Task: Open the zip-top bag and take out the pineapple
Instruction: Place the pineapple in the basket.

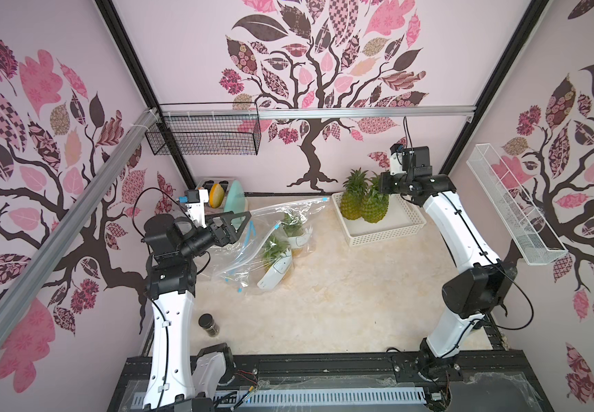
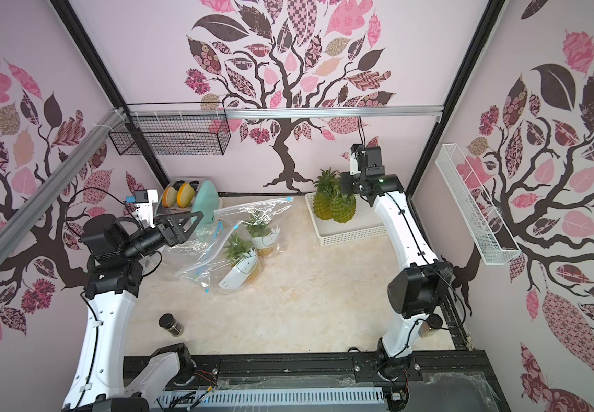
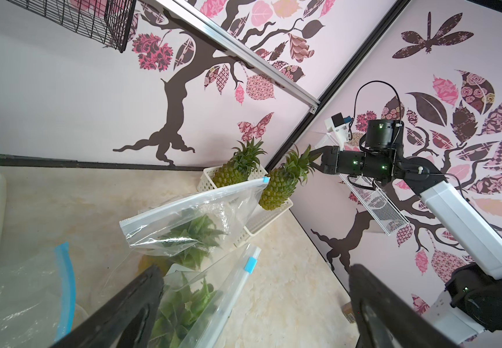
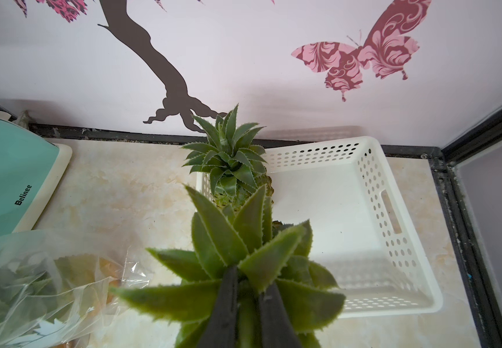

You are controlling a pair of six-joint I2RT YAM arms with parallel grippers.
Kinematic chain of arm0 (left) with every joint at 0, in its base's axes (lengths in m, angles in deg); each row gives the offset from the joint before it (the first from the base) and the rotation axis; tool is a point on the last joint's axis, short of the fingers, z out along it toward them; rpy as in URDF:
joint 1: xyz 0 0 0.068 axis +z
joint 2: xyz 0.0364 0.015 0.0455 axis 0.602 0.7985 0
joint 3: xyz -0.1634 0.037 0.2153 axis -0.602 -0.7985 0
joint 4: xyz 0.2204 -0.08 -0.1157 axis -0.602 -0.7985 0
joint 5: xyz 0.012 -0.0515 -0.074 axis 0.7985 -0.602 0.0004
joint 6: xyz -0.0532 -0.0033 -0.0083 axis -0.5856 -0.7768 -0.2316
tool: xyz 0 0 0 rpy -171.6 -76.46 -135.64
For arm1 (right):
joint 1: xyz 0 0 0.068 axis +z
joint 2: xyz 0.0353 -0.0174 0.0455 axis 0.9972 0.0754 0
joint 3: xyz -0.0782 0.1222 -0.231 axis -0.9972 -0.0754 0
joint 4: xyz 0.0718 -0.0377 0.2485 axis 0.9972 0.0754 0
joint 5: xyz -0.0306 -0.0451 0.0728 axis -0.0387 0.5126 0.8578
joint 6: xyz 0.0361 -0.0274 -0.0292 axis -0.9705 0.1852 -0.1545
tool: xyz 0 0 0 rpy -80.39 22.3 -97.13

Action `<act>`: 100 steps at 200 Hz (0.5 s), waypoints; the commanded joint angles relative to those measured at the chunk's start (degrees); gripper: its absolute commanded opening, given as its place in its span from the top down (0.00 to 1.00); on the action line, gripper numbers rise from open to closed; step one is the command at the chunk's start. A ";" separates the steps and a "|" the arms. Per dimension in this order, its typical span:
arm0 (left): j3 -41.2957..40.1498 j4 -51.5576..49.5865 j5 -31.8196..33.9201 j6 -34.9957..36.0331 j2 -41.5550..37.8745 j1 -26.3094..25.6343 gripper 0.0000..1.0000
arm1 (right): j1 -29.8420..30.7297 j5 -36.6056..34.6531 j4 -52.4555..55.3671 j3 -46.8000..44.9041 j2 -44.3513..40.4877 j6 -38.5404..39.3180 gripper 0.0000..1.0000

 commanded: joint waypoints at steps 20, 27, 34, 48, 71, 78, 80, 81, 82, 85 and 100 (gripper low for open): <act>-1.17 1.93 0.48 0.73 -0.45 -0.53 0.02 | -0.28 3.51 -9.46 0.25 0.76 -1.63 1.00; -1.36 1.93 0.55 0.73 -0.51 -0.60 0.02 | -0.26 4.03 -10.04 -0.22 1.20 -2.02 1.00; -1.58 1.88 0.53 0.75 -0.51 -0.60 0.02 | -0.27 4.46 -10.22 -0.56 1.69 -2.31 1.00; -1.91 2.10 0.64 0.55 -0.52 -0.71 0.02 | -0.20 4.91 -11.03 -1.44 2.41 -2.87 1.00; -2.26 2.17 0.71 0.53 -0.51 -0.76 0.02 | -0.27 5.84 -12.33 -2.99 3.02 -3.70 1.00; -2.38 2.11 0.79 0.68 -0.51 -0.80 0.02 | -0.28 6.11 -12.68 -3.43 3.26 -3.85 1.00; -2.41 2.13 0.78 0.63 -0.51 -0.80 0.02 | -0.29 6.22 -12.68 -3.58 3.33 -3.92 1.00; -2.42 2.11 0.82 0.62 -0.51 -0.80 0.02 | -0.24 6.26 -12.78 -3.63 3.38 -3.97 1.00; -2.46 2.11 0.84 0.62 -0.51 -0.80 0.02 | -0.27 6.29 -12.84 -3.66 3.41 -4.00 1.00; -2.49 2.16 0.86 0.63 -0.51 -0.80 0.02 | -0.24 6.39 -13.00 -3.82 3.45 -4.09 1.00; -2.90 2.12 1.05 0.78 -0.62 -0.80 0.02 | -0.27 7.20 -13.68 -4.91 3.72 -4.62 1.00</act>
